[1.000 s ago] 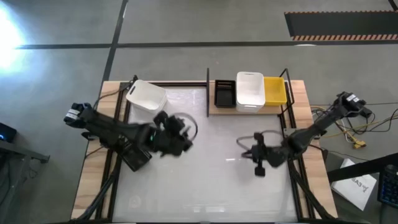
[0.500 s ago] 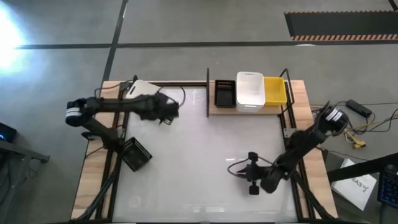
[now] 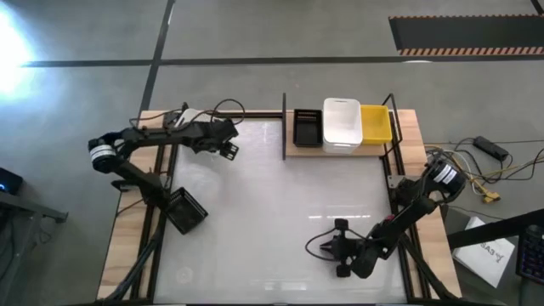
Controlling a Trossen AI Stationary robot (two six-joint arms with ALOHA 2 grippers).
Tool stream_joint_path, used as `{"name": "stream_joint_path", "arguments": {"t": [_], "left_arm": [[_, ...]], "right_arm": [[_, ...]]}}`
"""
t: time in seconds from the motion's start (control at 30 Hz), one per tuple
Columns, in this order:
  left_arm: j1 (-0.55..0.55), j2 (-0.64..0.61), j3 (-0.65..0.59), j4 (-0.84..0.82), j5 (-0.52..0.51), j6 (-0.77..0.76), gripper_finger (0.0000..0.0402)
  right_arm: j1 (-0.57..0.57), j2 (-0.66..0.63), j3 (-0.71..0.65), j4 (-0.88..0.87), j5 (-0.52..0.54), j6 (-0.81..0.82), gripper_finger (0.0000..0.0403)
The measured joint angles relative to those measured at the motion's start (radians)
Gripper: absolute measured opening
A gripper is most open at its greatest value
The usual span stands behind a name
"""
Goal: Stack baskets on shelf by color
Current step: Stack the white bin into the white bin on the shelf
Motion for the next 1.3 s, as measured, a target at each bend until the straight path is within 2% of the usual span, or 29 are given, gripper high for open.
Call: {"name": "stream_joint_path", "arguments": {"t": [0.13, 0.23, 0.4, 0.53, 0.57, 0.67, 0.83, 0.93, 1.03, 1.17, 1.3], "left_arm": [[0.006, 0.000, -0.051, 0.088, 0.023, 0.007, 0.0243], [0.006, 0.000, -0.073, 0.086, 0.023, 0.018, 0.0210], [-0.019, 0.000, -0.094, 0.081, 0.089, 0.033, 0.0112], [-0.096, 0.000, -0.099, 0.073, 0.160, 0.028, 0.0024], [-0.124, 0.000, -0.099, 0.071, 0.164, 0.020, 0.0013], [-0.229, -0.002, -0.091, 0.061, 0.173, -0.030, 0.0009], [-0.471, -0.002, -0.052, 0.082, 0.184, -0.157, 0.0001], [-0.630, 0.001, -0.031, 0.181, 0.180, -0.254, 0.0001], [-0.773, 0.041, 0.010, 0.296, 0.131, -0.292, 0.0001], [-0.893, 0.190, 0.149, 0.375, 0.074, -0.291, 0.0000], [-0.930, 0.398, 0.363, 0.366, 0.065, -0.226, 0.0000]], "right_arm": [[0.004, -0.010, 0.000, -0.005, -0.007, 0.023, 0.0027], [0.019, -0.028, 0.000, -0.007, -0.016, 0.032, 0.0027], [0.064, -0.094, 0.000, -0.016, -0.012, 0.013, 0.0027], [0.106, -0.172, 0.000, -0.037, -0.012, -0.021, 0.0027], [0.116, -0.193, 0.000, -0.053, -0.010, -0.021, 0.0027], [0.149, -0.254, 0.000, -0.112, 0.015, -0.017, 0.0027], [0.214, -0.323, 0.000, -0.202, 0.099, -0.014, 0.0027], [0.243, -0.342, -0.002, -0.225, 0.143, -0.014, 0.0027], [0.259, -0.348, -0.004, -0.227, 0.163, -0.014, 0.0027], [0.264, -0.348, -0.005, -0.231, 0.165, -0.014, 0.0027], [0.286, -0.361, -0.005, -0.253, 0.164, 0.004, 0.0027]]}}
